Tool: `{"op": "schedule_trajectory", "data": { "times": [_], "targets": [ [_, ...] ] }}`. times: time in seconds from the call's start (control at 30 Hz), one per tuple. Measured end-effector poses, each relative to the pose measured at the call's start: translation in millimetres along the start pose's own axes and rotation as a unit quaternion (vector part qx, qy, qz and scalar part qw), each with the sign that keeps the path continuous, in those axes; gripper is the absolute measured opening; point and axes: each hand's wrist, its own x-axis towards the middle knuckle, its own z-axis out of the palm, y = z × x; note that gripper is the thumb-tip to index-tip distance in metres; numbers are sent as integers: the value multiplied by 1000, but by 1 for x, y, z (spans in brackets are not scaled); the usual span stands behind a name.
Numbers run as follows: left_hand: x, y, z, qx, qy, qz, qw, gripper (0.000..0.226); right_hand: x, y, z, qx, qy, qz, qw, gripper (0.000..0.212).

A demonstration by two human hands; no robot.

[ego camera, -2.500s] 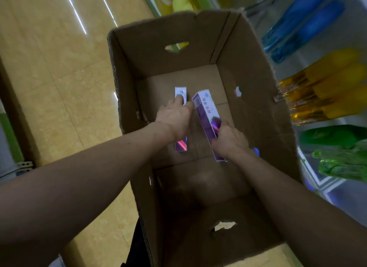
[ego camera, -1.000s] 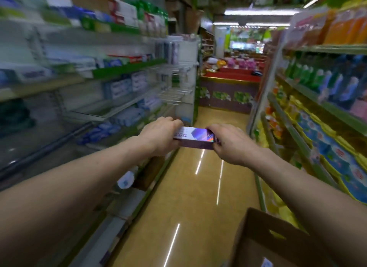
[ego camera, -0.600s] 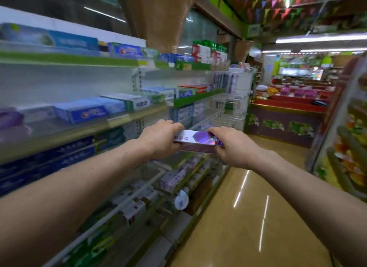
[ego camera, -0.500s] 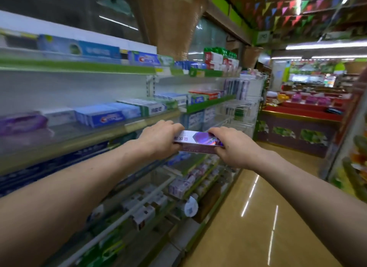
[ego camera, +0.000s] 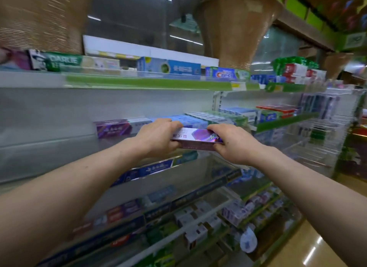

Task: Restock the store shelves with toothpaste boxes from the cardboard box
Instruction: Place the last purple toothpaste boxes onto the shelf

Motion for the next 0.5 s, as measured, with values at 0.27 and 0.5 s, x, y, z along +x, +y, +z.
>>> {"op": "schedule_trajectory", "data": {
  "times": [0.27,0.5],
  "targets": [
    [21,-43,-10,-43,2,-92,995,44,68,7,12,68,30,-38,997,50],
    [30,-61,-7,-110,44,-165,979,42,105,34,12,393,-40,70,916,58]
  ]
}}
